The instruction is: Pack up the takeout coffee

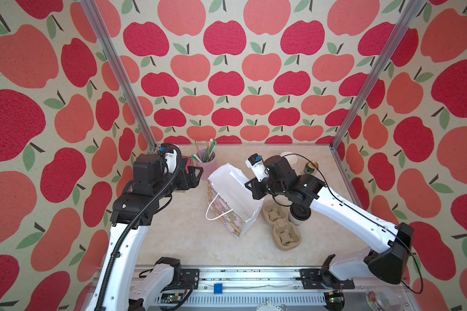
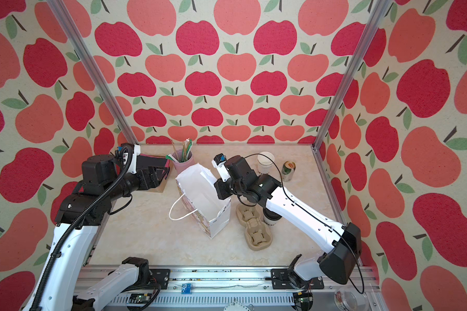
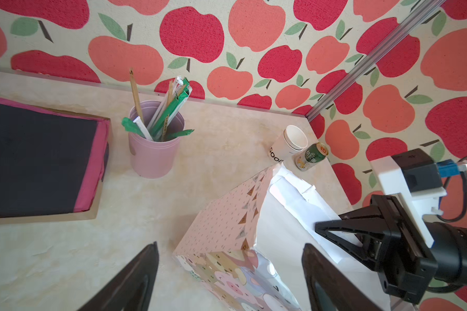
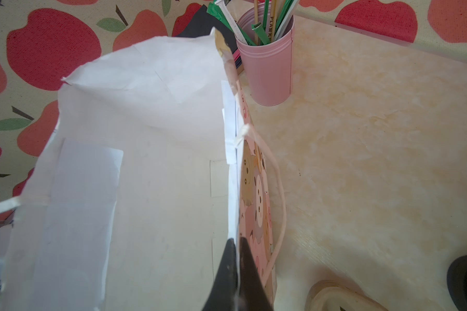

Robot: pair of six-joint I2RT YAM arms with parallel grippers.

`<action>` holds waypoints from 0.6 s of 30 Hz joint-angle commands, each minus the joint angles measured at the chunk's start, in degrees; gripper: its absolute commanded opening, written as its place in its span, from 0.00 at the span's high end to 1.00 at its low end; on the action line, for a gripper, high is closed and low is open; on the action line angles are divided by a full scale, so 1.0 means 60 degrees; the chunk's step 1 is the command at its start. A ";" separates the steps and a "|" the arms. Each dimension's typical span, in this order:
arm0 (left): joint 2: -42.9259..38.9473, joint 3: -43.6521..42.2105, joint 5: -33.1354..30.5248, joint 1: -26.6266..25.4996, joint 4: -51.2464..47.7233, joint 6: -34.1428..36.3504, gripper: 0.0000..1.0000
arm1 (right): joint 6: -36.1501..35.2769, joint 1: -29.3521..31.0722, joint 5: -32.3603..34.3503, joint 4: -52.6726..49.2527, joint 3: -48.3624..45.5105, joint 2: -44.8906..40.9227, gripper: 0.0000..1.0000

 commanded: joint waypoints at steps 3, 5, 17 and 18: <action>0.0965 0.1084 0.2335 0.0172 -0.0900 0.1105 0.22 | 0.0113 0.0092 -0.0061 -0.0010 -0.0071 -0.0114 1.00; 0.1251 0.1175 0.2559 0.0173 -0.1003 0.1294 0.25 | 0.0118 0.0114 -0.0150 -0.0008 -0.0052 -0.0049 1.00; 0.2372 0.1797 0.2121 0.0085 -0.2101 0.2396 0.34 | 0.0293 0.0351 -0.0718 -0.0026 0.0329 0.0565 1.00; 0.2438 0.1789 0.2070 0.0057 -0.2253 0.2496 0.35 | 0.0278 0.0383 -0.0717 -0.0062 0.0388 0.0621 1.00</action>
